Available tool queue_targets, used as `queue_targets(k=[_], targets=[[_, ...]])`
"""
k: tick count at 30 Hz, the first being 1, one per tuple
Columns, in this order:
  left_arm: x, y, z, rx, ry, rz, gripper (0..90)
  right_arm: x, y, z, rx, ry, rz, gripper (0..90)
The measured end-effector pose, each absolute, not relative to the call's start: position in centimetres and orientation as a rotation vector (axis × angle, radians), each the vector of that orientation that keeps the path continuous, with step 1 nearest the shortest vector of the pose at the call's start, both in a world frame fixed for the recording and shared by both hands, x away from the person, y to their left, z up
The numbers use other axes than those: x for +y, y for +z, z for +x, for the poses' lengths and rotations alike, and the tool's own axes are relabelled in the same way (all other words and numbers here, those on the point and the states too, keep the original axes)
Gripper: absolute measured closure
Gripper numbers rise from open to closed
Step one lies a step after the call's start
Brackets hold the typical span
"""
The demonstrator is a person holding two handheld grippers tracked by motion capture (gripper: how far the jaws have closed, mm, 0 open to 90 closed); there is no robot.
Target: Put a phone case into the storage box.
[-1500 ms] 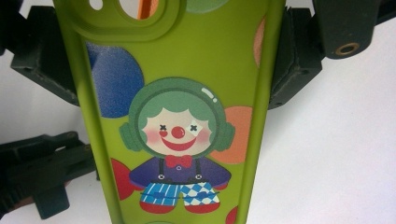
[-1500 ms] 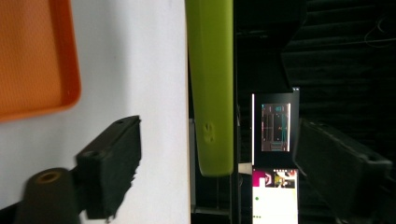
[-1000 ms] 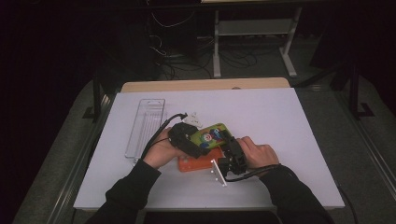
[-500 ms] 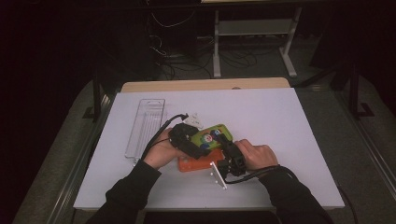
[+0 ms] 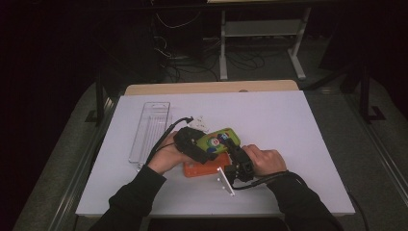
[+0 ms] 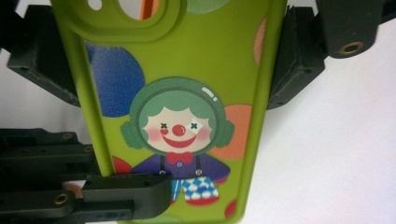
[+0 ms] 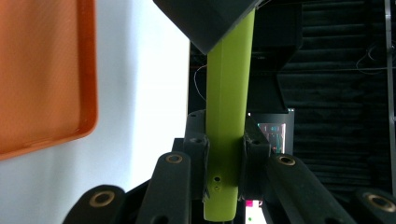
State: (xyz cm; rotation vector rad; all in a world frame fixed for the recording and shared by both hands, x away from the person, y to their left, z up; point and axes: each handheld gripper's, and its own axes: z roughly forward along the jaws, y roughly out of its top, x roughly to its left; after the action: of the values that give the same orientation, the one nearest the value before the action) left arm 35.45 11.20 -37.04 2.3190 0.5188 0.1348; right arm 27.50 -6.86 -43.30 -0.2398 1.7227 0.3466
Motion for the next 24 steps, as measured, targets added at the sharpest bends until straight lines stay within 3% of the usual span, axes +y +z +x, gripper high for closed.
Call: queue_targets(k=[2, 7, 24], targets=[[11.3, -36.9, 35.5, 0.541, 0.13, 2.288, 4.6, -7.0, -43.3, 27.6, 1.717, 0.342, -0.232, 75.6], [12.3, -36.4, 35.8, 0.52, 0.099, 2.261, 0.2, -7.5, -43.1, 27.9, 1.728, 0.327, -0.204, 75.6], [13.9, -35.7, 36.0, 0.518, 0.094, 2.243, 0.0, -9.7, -42.9, 29.2, 1.858, 0.379, -0.01, 75.6]])
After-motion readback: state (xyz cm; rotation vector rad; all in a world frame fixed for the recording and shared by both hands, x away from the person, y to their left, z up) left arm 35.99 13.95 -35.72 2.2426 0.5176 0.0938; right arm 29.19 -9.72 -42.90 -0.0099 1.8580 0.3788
